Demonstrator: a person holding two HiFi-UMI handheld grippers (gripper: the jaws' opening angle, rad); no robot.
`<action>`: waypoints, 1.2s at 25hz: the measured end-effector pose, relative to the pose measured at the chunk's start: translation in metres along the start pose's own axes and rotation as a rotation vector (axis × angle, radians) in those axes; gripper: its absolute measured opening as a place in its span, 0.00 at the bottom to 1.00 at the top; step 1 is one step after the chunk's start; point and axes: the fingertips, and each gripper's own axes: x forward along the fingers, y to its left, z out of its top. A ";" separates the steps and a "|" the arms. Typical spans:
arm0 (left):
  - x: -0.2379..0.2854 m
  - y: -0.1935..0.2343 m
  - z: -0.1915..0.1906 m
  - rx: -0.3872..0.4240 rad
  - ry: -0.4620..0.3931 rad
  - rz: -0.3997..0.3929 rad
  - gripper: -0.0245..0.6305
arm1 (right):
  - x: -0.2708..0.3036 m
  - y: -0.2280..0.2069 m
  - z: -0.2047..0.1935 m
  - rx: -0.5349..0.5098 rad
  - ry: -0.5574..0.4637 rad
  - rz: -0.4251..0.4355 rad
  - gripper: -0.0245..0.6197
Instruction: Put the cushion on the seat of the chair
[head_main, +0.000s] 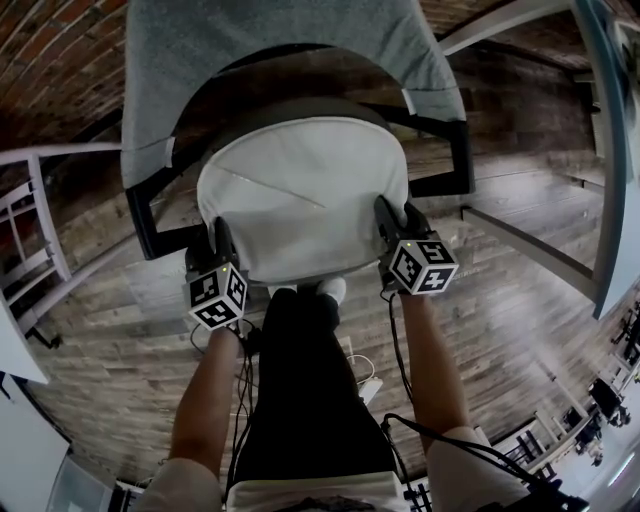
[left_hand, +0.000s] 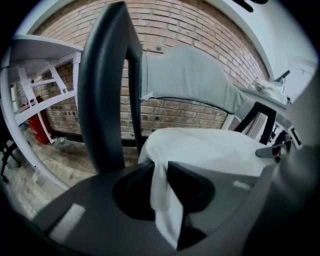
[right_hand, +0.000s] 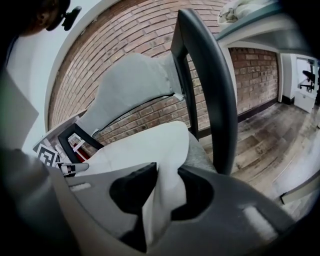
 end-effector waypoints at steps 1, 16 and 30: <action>0.000 0.000 0.001 0.015 0.000 0.006 0.12 | 0.000 0.000 0.001 0.008 -0.008 0.001 0.17; -0.005 0.000 0.009 0.067 -0.007 0.035 0.15 | -0.009 -0.009 0.012 0.017 -0.036 -0.075 0.35; -0.016 -0.001 0.016 0.097 -0.012 0.059 0.21 | -0.027 -0.018 0.024 -0.039 -0.066 -0.152 0.41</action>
